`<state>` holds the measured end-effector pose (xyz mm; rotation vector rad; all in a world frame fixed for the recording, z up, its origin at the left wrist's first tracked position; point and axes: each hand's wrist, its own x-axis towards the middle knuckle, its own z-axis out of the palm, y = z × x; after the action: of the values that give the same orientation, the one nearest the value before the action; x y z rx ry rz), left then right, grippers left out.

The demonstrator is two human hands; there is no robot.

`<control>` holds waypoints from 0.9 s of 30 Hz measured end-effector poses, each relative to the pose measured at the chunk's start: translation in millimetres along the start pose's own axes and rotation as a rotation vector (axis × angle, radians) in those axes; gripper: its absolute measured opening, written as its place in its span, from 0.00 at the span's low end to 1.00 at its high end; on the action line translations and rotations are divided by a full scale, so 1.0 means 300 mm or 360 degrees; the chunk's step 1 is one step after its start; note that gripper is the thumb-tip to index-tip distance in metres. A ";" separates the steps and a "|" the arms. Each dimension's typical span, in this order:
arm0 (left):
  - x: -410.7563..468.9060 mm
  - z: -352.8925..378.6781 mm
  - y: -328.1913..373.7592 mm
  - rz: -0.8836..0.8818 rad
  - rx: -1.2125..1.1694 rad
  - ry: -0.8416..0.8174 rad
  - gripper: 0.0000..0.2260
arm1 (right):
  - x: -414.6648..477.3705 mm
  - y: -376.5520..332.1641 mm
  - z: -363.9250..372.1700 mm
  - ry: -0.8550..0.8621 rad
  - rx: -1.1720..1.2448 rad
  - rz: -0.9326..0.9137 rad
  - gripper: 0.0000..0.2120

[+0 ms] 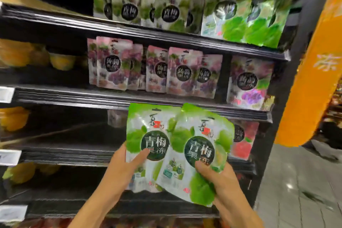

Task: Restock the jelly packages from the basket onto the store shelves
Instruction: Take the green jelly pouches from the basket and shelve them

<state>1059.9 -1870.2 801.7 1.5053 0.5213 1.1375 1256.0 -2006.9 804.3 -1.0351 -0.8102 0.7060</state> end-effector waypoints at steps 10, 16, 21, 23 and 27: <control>0.136 0.042 0.196 0.0215 -0.0076 0.0100 0.13 | 0.086 -0.291 -0.011 0.0325 -0.0435 -0.0637 0.20; 0.234 0.009 0.321 0.0173 -0.0229 0.0077 0.17 | 0.177 -0.428 0.059 0.0330 -0.0448 -0.0748 0.22; 0.300 -0.011 0.404 0.0212 -0.0290 0.0075 0.17 | 0.276 -0.550 0.127 0.0406 -0.0442 -0.0753 0.09; 0.320 -0.013 0.427 0.0230 -0.0314 0.0081 0.15 | 0.312 -0.602 0.155 0.0490 -0.0452 -0.0789 0.09; 0.356 -0.008 0.467 0.0261 -0.0312 0.0054 0.17 | 0.365 -0.707 0.204 0.0551 -0.0478 -0.0880 0.13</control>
<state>1068.5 -1820.5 970.6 1.3793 0.3031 1.3043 1287.8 -1963.7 1044.9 -1.0933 -0.8579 -0.0694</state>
